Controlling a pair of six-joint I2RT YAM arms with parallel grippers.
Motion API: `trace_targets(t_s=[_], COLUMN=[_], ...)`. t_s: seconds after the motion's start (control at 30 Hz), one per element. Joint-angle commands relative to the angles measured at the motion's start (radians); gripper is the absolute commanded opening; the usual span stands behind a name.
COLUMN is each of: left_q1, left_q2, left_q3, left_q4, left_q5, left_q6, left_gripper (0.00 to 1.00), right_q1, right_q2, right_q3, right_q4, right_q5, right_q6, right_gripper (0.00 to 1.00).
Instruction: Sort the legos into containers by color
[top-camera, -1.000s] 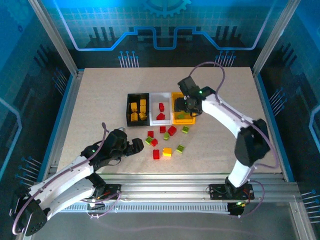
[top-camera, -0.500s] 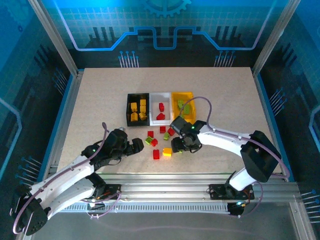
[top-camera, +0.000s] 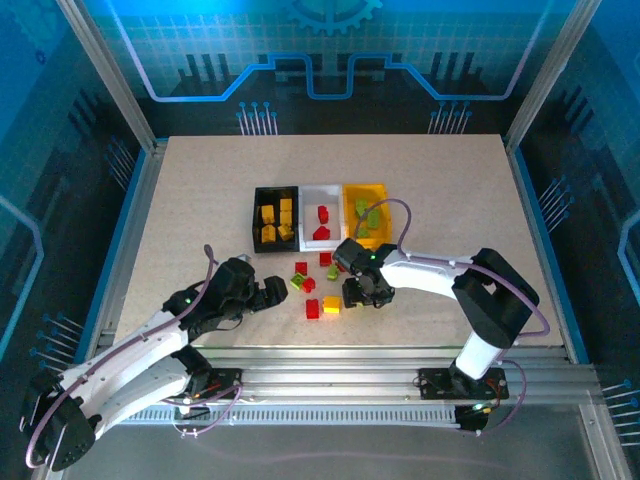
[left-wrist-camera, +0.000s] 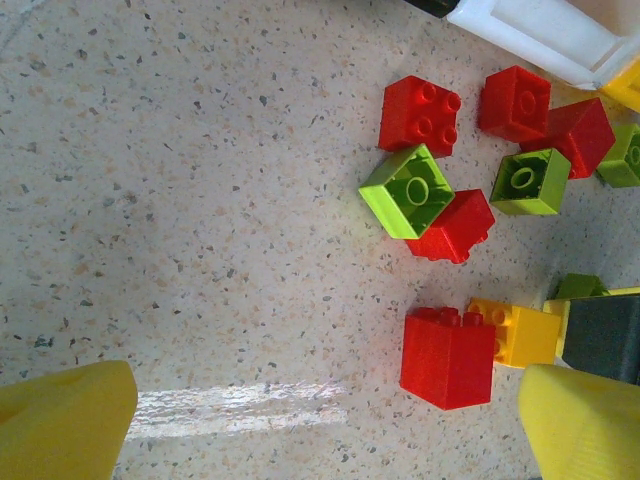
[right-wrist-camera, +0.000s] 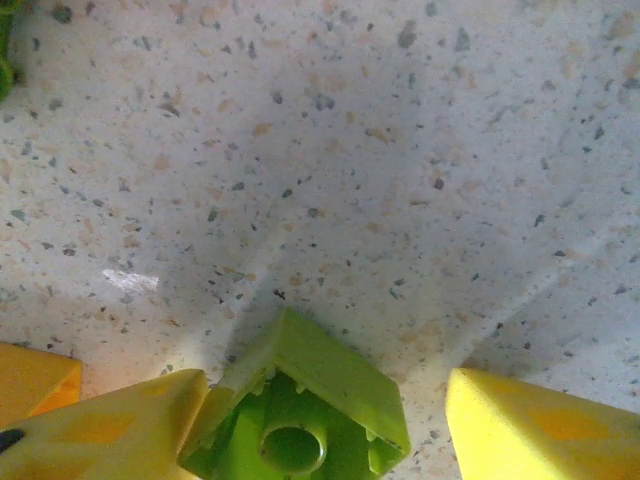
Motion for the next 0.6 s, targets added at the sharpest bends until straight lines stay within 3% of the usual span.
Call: trace_targets(t_s=[0.0,0.17,0.37,0.57], left_q1=[0.005,0.005,0.004,0.005], left_q2=[0.001,0.002,0.013,0.030], left_q3=[-0.007,-0.006,0.002,0.010], left_q4=[0.005,0.010,0.011,0.011], left_q5=[-0.002,-0.001,0.003,0.008], left_q6=[0.004,0.003,0.004,0.008], left_gripper=[0.99,0.99,0.99,0.99], right_q1=[0.010,0.003,-0.015,-0.010], right_q2=[-0.009,-0.027,-0.024,-0.017], right_q3=[0.003,0.005,0.024,0.013], right_q4=[-0.010,0.002,-0.002,-0.001], right_q5=[0.024,0.048,0.049,0.036], right_q6=[0.018,-0.006,-0.019,-0.022], right_gripper=[0.59,0.53,0.65,0.51])
